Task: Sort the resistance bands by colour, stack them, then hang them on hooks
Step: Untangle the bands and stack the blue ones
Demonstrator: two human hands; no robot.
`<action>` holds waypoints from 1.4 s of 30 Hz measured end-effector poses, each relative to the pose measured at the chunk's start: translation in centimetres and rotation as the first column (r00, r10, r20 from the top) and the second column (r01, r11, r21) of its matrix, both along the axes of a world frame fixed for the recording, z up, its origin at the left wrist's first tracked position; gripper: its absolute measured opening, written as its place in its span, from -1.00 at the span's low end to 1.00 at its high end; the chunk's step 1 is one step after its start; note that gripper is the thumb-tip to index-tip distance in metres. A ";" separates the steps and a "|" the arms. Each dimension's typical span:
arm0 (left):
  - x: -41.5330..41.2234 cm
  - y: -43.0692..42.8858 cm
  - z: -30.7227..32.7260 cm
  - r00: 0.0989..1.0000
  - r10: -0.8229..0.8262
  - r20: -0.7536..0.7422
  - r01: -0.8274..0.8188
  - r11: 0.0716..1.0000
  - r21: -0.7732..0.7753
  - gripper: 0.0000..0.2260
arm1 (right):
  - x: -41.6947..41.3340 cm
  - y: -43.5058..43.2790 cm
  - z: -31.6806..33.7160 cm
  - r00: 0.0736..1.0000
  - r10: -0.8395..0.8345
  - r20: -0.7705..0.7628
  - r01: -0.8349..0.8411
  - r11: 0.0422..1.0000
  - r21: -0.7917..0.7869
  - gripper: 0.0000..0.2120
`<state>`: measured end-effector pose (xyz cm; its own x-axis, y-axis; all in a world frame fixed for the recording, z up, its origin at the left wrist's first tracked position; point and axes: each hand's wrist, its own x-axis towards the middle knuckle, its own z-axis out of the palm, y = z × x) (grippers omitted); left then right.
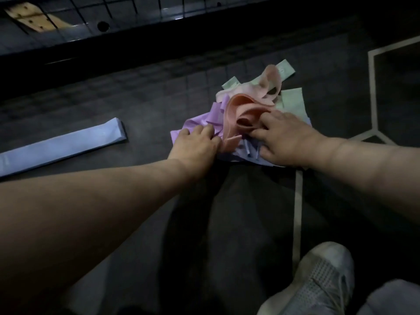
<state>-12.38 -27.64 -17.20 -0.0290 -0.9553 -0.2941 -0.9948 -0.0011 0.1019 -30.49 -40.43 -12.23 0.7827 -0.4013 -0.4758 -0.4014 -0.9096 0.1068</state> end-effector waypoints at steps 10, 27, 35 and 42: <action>1.3 3.0 1.2 0.609 0.377 -0.698 -0.544 0.839 -0.021 -0.89 | 1.5 2.3 -0.5 0.991 -0.095 0.094 0.095 0.995 0.002 -0.39; 4.2 -0.4 4.8 -0.689 0.453 -0.566 -0.310 0.523 0.794 -0.72 | 7.0 2.6 1.3 0.600 -0.757 0.258 0.255 0.487 0.836 -0.70; 5.7 -0.1 4.4 -0.543 0.468 -0.697 -0.423 0.565 0.708 -0.83 | 7.9 3.4 1.4 0.369 -0.927 -0.064 0.256 0.036 0.966 -0.61; 7.4 0.1 4.8 -0.561 0.419 -0.713 -0.483 0.534 0.694 -0.78 | 9.6 3.2 1.3 0.397 -0.898 -0.189 0.331 -0.052 0.942 -0.52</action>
